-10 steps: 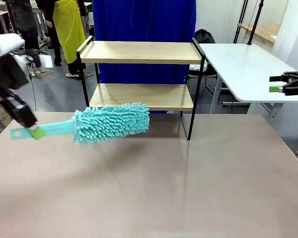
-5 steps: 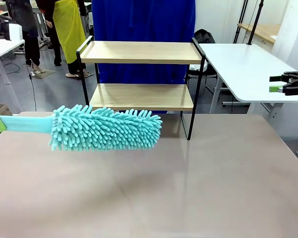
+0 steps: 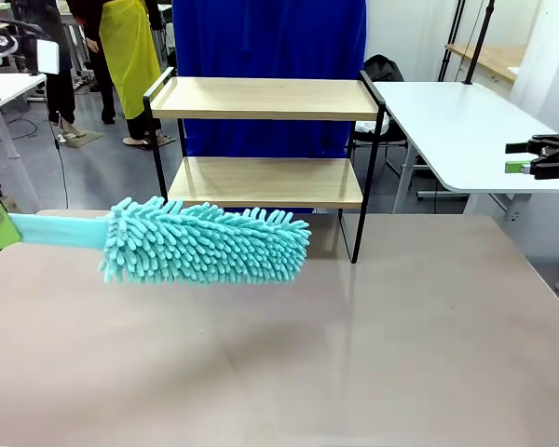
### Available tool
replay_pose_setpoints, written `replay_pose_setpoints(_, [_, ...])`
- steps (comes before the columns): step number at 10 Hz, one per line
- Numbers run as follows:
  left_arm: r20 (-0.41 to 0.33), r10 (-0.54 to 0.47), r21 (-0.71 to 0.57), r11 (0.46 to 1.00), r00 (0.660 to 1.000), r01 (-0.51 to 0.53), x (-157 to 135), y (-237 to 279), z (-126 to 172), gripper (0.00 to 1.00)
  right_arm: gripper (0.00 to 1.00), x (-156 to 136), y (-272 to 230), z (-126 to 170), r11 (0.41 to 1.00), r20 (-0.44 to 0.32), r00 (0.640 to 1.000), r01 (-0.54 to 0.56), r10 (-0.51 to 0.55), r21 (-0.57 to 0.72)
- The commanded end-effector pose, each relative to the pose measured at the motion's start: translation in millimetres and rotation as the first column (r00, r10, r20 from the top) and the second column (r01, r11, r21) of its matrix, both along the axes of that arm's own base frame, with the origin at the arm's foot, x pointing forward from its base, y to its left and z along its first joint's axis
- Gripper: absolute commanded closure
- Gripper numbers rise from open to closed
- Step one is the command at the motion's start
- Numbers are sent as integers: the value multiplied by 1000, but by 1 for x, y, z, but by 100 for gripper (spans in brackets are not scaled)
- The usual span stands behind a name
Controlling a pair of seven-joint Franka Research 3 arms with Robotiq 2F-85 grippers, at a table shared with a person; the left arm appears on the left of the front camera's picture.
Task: Clean the shelf.
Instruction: Clean the specific section of the Shelf indicated by the human with the Duster, then hand the Duster back to the human.
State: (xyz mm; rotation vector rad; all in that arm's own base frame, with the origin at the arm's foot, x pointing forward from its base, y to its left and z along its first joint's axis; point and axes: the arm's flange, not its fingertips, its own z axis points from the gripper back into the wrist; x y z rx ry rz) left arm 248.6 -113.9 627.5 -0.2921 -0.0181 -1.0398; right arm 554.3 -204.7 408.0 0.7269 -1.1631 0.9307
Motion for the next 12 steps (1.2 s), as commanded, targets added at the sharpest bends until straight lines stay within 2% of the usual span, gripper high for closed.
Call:
replay_pose_setpoints(1, [5,-17,-10,1000,1000,17,-3,5,0,87,0,0,3,5,1000,-20,1000,15,-15,-22])
replay_pose_setpoints(12, [5,-17,-10,1000,1000,17,-3,5,0,87,0,0,3,5,1000,-20,1000,15,-15,-22])
